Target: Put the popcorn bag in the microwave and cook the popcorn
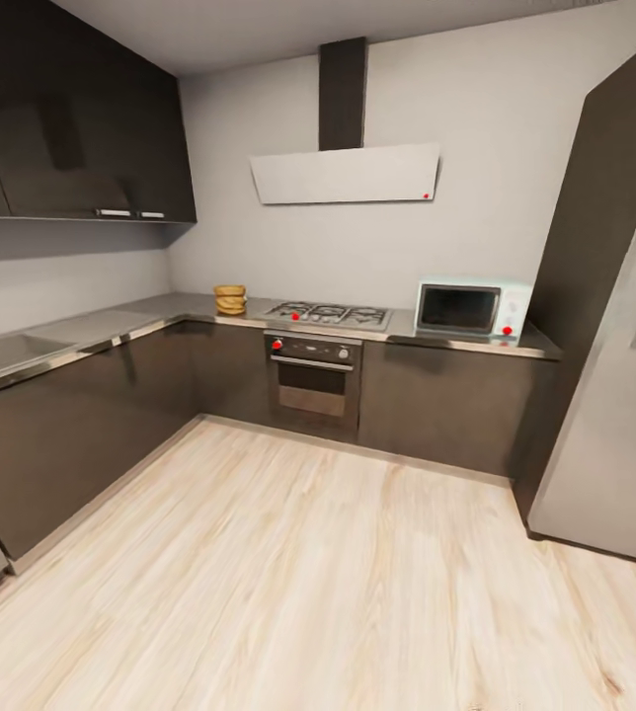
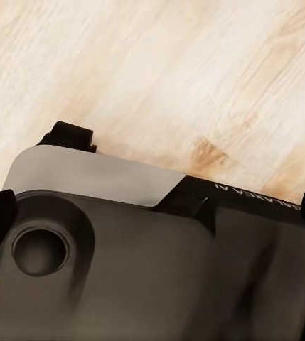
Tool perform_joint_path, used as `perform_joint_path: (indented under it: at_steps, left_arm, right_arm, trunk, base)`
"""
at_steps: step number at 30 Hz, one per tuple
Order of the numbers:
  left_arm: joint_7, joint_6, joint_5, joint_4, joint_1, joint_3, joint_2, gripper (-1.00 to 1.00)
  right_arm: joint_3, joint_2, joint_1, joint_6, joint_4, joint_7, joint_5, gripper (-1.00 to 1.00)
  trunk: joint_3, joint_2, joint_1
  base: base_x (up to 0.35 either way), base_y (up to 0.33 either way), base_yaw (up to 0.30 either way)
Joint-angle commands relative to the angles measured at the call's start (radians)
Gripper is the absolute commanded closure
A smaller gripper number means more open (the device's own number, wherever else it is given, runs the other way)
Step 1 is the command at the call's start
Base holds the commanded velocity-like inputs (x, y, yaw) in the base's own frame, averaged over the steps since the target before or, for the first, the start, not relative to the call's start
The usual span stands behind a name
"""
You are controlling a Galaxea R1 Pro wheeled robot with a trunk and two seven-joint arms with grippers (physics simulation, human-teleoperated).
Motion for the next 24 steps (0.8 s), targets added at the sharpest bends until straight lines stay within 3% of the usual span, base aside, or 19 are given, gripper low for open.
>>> perform_joint_path:
  at_steps: [1,16,24]
  left_arm:
    - [-0.003,0.0,0.011,0.0,0.0,-0.008,0.0,-1.0]
    - [-0.003,0.0,0.01,0.0,0.0,-0.007,-0.003,-1.0]
    - [-0.003,0.001,0.01,0.001,0.0,-0.007,-0.003,-1.0]
  right_arm:
    - [-0.008,-0.001,-0.001,-0.005,0.003,0.002,0.008,-1.0]
    - [-0.008,-0.001,-0.001,-0.005,0.003,0.002,0.008,-1.0]
    - [-0.007,-0.002,-0.001,-0.001,0.003,0.002,0.008,-1.0]
  trunk:
    - [-0.001,-0.001,0.0]
    - [-0.001,-0.001,0.0]
    - [-0.001,-0.001,0.0]
  base:
    - [0.0,0.0,-0.242]
    - [0.005,0.0,-0.239]
    - [0.273,0.0,-0.036]
